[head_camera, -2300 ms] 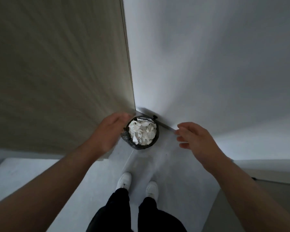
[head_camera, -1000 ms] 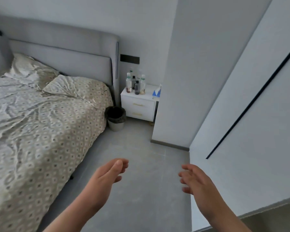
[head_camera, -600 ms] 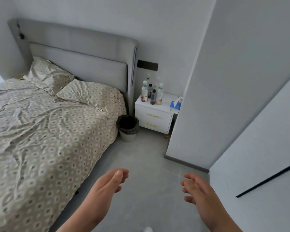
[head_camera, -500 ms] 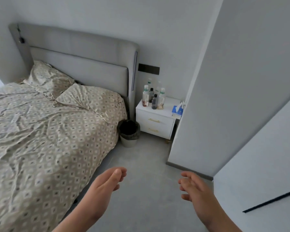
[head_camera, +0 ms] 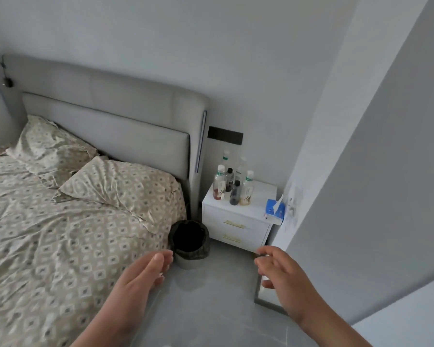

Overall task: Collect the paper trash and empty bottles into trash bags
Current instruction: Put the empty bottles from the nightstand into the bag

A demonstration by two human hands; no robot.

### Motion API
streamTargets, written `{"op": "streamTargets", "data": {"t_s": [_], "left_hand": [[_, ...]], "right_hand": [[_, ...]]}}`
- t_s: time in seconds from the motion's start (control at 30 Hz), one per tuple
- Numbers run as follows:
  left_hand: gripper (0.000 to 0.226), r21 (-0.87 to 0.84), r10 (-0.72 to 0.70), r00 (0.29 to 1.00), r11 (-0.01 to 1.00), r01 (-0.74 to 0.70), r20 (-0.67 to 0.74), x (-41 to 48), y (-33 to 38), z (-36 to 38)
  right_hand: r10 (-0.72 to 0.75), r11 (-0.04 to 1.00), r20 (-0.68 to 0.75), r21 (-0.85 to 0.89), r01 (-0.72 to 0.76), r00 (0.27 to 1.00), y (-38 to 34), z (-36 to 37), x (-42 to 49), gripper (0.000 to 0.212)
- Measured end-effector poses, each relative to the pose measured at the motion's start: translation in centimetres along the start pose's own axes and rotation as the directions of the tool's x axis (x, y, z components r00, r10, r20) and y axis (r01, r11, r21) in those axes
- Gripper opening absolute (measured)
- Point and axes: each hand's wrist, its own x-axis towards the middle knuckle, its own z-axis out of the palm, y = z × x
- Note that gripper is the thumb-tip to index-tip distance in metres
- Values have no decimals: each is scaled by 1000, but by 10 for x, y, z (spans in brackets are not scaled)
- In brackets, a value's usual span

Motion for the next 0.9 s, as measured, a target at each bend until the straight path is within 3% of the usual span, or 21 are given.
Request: {"op": "streamTargets", "data": {"t_s": [0.17,0.27,0.37,0.63,0.8,0.9], "left_hand": [[17,2,-22,997,1000,22,67,114,18,-21],[50,55,-26,987,998,17,156,172,36,-22],[17,90,-29,978,996,11,204,229,38,-16],[17,176,-67,955,984,16,288,355,37,31],[59,271,-93,953,962,12,287,439,36,74],[39,322,-116,957,946,26,265,492,36,109]], "right_hand": [[50,999,-62,23,-48,997,-31,27,89,14],[85,996,-94,21,-83,992,-48,36,134,14],[130,991,-125,35,-126,984,-53,37,174,15],[246,969,-202,86,-233,948,-42,4,287,14],[291,953,-190,137,-268,938,-31,-25,391,15],[305,947,-179,162,-278,936,-26,-44,457,16]]}}
